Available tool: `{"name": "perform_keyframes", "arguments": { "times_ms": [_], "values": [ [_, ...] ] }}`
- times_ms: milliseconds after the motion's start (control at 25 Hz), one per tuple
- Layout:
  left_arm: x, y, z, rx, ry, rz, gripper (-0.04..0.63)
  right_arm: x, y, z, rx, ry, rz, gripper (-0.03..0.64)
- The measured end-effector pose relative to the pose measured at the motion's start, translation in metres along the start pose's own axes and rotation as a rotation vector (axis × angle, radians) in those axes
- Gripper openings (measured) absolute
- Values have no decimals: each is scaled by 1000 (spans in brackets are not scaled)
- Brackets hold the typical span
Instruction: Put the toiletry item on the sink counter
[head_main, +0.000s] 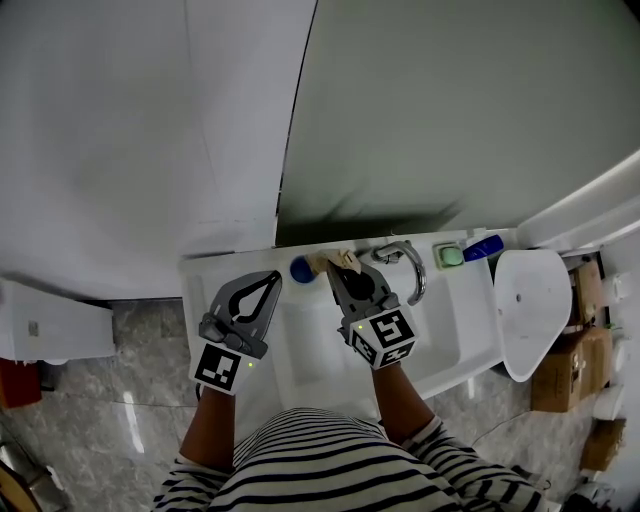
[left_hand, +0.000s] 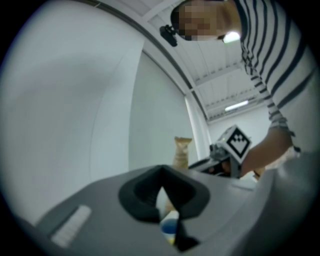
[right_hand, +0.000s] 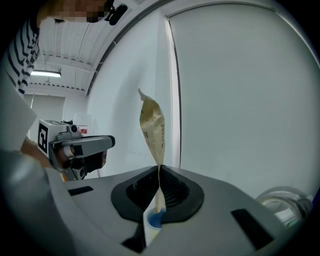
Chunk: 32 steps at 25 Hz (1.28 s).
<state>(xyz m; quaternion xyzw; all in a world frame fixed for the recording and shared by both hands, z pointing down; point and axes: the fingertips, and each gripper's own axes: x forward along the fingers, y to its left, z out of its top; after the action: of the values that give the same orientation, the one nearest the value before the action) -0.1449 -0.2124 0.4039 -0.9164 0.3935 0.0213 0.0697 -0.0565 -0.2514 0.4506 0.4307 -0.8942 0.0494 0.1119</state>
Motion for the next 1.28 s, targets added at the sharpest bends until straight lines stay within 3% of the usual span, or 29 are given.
{"name": "perform_keyframes", "arguments": {
  "times_ms": [200, 360, 640, 920, 1080, 1280],
  "values": [
    [3, 4, -5, -24, 0, 1, 6, 15, -3, -21, 13, 51, 4, 11],
    [5, 5, -10, 0, 15, -12, 6, 24, -5, -35, 24, 84, 6, 11],
    [13, 7, -18, -67, 3, -1, 6, 41, -10, -64, 56, 143, 10, 12],
    [17, 6, -25, 30, 39, -49, 6, 52, -12, -87, 76, 194, 14, 12],
    [18, 9, -27, -19, 35, -33, 6, 56, -12, -97, 80, 219, 14, 12],
    [18, 8, -29, 21, 52, -51, 6, 60, -12, -110, 75, 249, 12, 12]
  ]
}}
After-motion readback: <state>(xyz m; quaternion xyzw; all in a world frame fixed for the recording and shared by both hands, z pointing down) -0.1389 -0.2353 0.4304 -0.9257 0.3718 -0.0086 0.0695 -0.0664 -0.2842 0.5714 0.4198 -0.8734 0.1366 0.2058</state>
